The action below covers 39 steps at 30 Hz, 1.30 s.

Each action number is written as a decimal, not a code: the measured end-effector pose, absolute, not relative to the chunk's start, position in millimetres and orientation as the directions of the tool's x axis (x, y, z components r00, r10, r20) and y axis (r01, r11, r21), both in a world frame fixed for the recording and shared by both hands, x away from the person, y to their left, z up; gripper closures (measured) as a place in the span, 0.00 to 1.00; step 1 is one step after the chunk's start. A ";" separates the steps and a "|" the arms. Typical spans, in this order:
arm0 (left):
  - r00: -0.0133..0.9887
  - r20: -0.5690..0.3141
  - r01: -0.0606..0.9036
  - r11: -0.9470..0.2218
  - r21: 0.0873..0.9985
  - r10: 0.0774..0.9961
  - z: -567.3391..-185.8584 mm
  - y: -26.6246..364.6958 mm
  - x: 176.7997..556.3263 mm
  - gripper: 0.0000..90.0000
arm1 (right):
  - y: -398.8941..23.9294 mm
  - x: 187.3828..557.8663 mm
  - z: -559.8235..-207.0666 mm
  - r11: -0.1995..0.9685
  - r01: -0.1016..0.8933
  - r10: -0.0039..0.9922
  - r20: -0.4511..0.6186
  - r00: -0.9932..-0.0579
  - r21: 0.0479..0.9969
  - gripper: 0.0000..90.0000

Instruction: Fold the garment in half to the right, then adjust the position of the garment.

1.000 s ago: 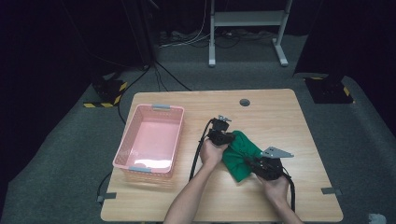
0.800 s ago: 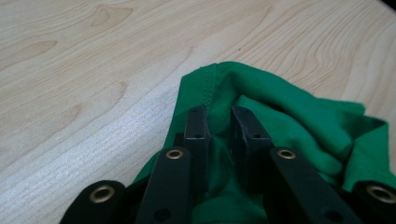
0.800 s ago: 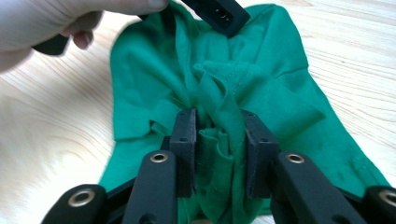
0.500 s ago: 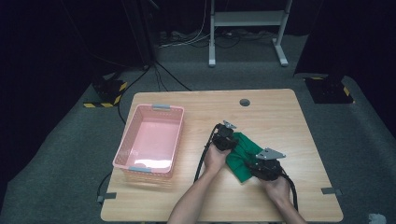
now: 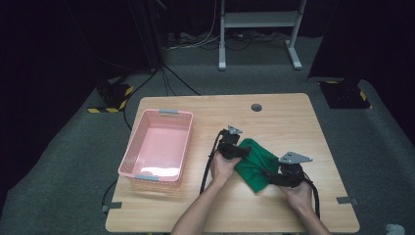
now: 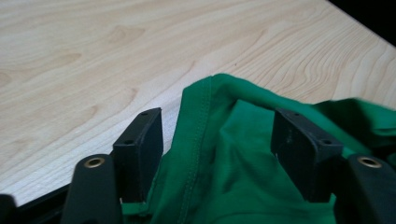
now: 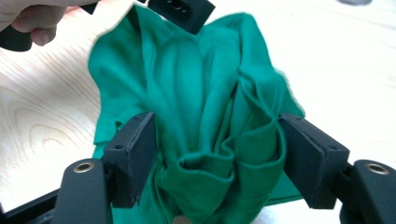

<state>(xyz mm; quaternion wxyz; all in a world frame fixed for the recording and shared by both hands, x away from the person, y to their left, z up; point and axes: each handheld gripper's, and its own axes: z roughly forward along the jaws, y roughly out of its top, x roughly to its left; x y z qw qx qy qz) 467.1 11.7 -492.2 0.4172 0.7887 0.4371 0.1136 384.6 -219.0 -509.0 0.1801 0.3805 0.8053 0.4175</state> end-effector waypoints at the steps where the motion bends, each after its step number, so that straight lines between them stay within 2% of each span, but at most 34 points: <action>1: 0.591 -0.185 0.592 -0.266 0.761 0.785 -490.3 13.1 466.2 0.36 | -220.1 384.9 -507.1 0.360 0.460 0.762 0.029 -0.647 0.812 0.33; 12: 0.542 -0.215 0.597 -0.192 0.779 0.813 -483.5 39.9 451.5 0.28 | -231.3 389.9 -503.4 0.333 0.477 0.755 0.073 -0.652 0.813 0.32; 21: 0.533 -0.229 0.620 -0.193 0.760 0.815 -489.8 54.6 432.7 0.25 | -237.6 392.6 -505.6 0.324 0.494 0.758 0.090 -0.645 0.807 0.32; 31: 0.578 -0.226 0.636 -0.259 0.727 0.784 -512.3 39.2 405.1 0.24 | -248.4 399.4 -511.9 0.313 0.552 0.763 0.141 -0.631 0.773 0.31; 39: 0.582 -0.212 0.656 -0.300 0.692 0.785 -527.0 26.4 406.2 0.23 | -242.4 404.9 -521.2 0.341 0.592 0.757 0.161 -0.634 0.730 0.31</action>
